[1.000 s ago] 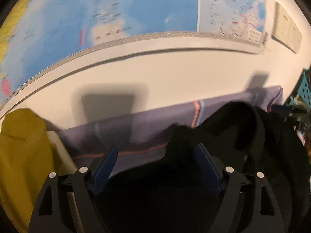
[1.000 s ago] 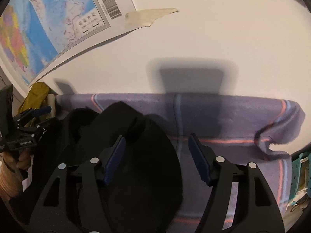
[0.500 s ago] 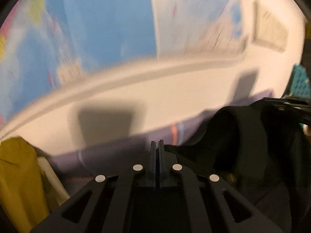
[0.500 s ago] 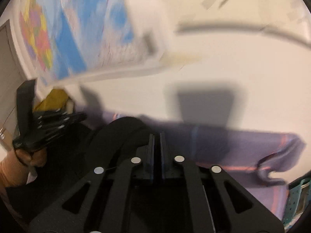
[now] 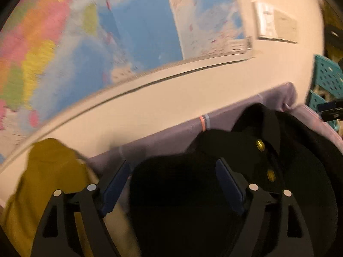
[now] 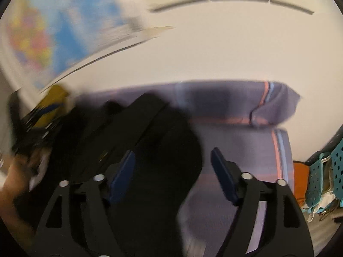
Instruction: Fold large clothes
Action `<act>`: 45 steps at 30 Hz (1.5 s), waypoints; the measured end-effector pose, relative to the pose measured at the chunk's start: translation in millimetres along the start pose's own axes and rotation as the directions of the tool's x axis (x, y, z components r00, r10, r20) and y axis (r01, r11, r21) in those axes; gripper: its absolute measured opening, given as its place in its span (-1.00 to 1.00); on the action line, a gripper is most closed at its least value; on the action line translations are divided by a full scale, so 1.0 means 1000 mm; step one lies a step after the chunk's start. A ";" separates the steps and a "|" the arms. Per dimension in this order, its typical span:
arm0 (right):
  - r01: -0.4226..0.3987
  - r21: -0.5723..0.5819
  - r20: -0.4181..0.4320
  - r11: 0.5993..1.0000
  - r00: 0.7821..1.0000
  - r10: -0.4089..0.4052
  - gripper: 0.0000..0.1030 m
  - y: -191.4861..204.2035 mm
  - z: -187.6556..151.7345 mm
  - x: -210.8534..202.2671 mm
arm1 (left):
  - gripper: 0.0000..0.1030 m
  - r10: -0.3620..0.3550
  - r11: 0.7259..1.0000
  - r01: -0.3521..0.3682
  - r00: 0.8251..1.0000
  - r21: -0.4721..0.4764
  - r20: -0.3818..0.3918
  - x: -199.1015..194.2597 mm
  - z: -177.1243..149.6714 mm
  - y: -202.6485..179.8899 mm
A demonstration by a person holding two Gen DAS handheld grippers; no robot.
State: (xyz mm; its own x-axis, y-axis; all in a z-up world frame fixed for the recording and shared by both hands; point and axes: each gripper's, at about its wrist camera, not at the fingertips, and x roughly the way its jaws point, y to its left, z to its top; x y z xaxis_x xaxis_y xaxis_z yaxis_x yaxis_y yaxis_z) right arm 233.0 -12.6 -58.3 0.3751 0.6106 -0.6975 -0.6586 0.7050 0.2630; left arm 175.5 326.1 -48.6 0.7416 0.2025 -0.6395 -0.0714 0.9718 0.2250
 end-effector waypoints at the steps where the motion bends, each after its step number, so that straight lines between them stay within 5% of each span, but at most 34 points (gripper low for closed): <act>1: -0.028 -0.034 -0.012 0.999 1.000 0.027 0.64 0.011 -0.022 -0.020 | 0.65 0.008 1.000 -0.008 1.000 0.014 0.009 -0.016 -0.010 -0.003; 4: -0.067 -0.104 -0.053 0.992 0.997 0.062 0.72 0.021 -0.080 -0.066 | 0.66 -0.017 0.999 0.016 1.000 0.032 0.014 -0.067 -0.052 -0.016; 10: -0.123 -0.205 -0.126 0.971 0.987 0.098 0.88 0.062 -0.196 -0.125 | 0.70 -0.182 0.982 0.180 0.983 -0.054 -0.036 -0.130 -0.114 -0.023; 12: -0.064 -0.269 -0.163 0.961 0.986 0.020 0.77 0.077 -0.222 -0.120 | 0.70 -0.208 0.976 0.204 0.977 -0.078 -0.046 -0.133 -0.132 -0.026; 13: -0.045 -0.284 -0.175 0.958 0.985 -0.005 0.38 0.079 -0.228 -0.116 | 0.70 -0.224 0.971 0.219 0.973 -0.098 -0.050 -0.139 -0.140 -0.025; 14: -0.043 -0.262 -0.198 0.964 0.980 -0.010 -0.27 0.076 -0.233 -0.112 | 0.70 -0.235 0.967 0.228 0.970 -0.111 -0.060 -0.144 -0.147 -0.027; 16: -0.069 -0.168 -0.178 0.983 0.983 0.039 -0.80 0.061 -0.226 -0.116 | 0.70 -0.244 0.963 0.235 0.968 -0.135 -0.056 -0.153 -0.154 -0.026; 19: 0.009 -0.083 0.024 0.997 1.000 -0.007 -0.81 0.030 -0.197 -0.165 | 0.70 -0.270 0.949 0.263 0.963 -0.174 -0.018 -0.175 -0.159 -0.016; 23: 0.119 0.096 0.257 0.988 0.956 -0.140 -0.81 -0.022 -0.160 -0.233 | 0.70 -0.305 0.930 0.309 0.951 -0.201 0.052 -0.208 -0.159 -0.008; 25: 0.135 0.177 0.276 0.975 0.944 -0.181 -0.81 -0.045 -0.153 -0.240 | 0.71 -0.342 0.916 0.348 0.938 -0.201 0.063 -0.220 -0.165 -0.011; 31: 0.106 0.308 0.221 0.946 0.959 -0.179 -0.81 -0.085 -0.169 -0.214 | 0.80 -0.405 0.908 0.402 0.914 -0.119 0.000 -0.241 -0.198 -0.048; 34: 0.070 0.314 0.230 0.947 0.962 -0.147 -0.81 -0.083 -0.174 -0.209 | 0.65 -0.372 0.927 0.367 0.925 -0.070 -0.072 -0.237 -0.214 -0.072; 35: 0.066 0.312 0.236 0.948 0.961 -0.144 -0.81 -0.082 -0.174 -0.210 | 0.43 -0.355 0.935 0.350 0.931 -0.065 -0.090 -0.236 -0.216 -0.076; 36: 0.054 0.308 0.246 0.950 0.960 -0.134 -0.81 -0.085 -0.173 -0.210 | -0.25 -0.316 0.948 0.311 0.943 -0.059 -0.105 -0.232 -0.217 -0.077; 40: 0.029 0.291 0.269 0.956 0.957 -0.111 -0.81 -0.079 -0.172 -0.216 | -0.66 -0.241 0.951 0.219 0.967 -0.218 -0.080 -0.235 -0.204 -0.027; 44: 0.019 0.300 0.278 0.954 0.955 -0.106 -0.81 -0.080 -0.175 -0.217 | -0.49 -0.023 0.945 0.005 0.999 -0.328 -0.049 -0.263 -0.195 0.038; 45: 0.017 0.305 0.278 0.952 0.955 -0.106 -0.81 -0.082 -0.176 -0.215 | -0.04 0.067 0.943 -0.087 0.995 -0.321 -0.071 -0.266 -0.197 0.049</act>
State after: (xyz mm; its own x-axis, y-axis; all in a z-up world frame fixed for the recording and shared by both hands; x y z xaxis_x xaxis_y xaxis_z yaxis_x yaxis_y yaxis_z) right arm 91.5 -265.9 -47.4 0.6093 0.6085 -0.5084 -0.4217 0.7916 0.4421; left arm -156.3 344.0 -12.1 0.6857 0.2755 -0.6738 -0.3454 0.9379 0.0320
